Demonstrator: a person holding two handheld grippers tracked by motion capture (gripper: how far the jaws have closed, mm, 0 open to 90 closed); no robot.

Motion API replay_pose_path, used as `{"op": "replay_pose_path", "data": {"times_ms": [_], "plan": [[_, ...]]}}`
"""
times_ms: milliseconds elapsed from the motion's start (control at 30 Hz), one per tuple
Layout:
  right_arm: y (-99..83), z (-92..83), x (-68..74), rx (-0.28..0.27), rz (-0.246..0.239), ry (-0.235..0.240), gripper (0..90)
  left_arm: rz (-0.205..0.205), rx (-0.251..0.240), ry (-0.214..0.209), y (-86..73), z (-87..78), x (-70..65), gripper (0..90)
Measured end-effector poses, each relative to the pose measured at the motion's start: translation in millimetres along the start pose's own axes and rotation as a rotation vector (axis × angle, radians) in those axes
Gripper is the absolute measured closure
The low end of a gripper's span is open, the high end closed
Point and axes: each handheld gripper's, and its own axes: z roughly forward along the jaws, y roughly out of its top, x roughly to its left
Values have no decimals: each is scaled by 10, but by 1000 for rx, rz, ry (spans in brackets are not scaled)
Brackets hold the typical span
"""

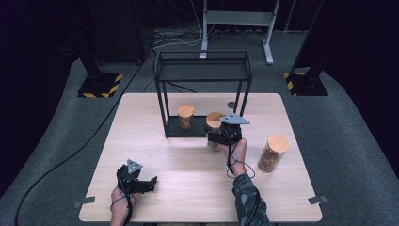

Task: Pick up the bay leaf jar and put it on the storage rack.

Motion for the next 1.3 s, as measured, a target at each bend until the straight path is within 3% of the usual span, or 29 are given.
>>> {"op": "replay_pose_path", "data": {"times_ms": [1300], "plan": [[162, 106, -91, -12, 0, -24, 240, 0, 0, 4, 0, -1, 0, 4]]}}
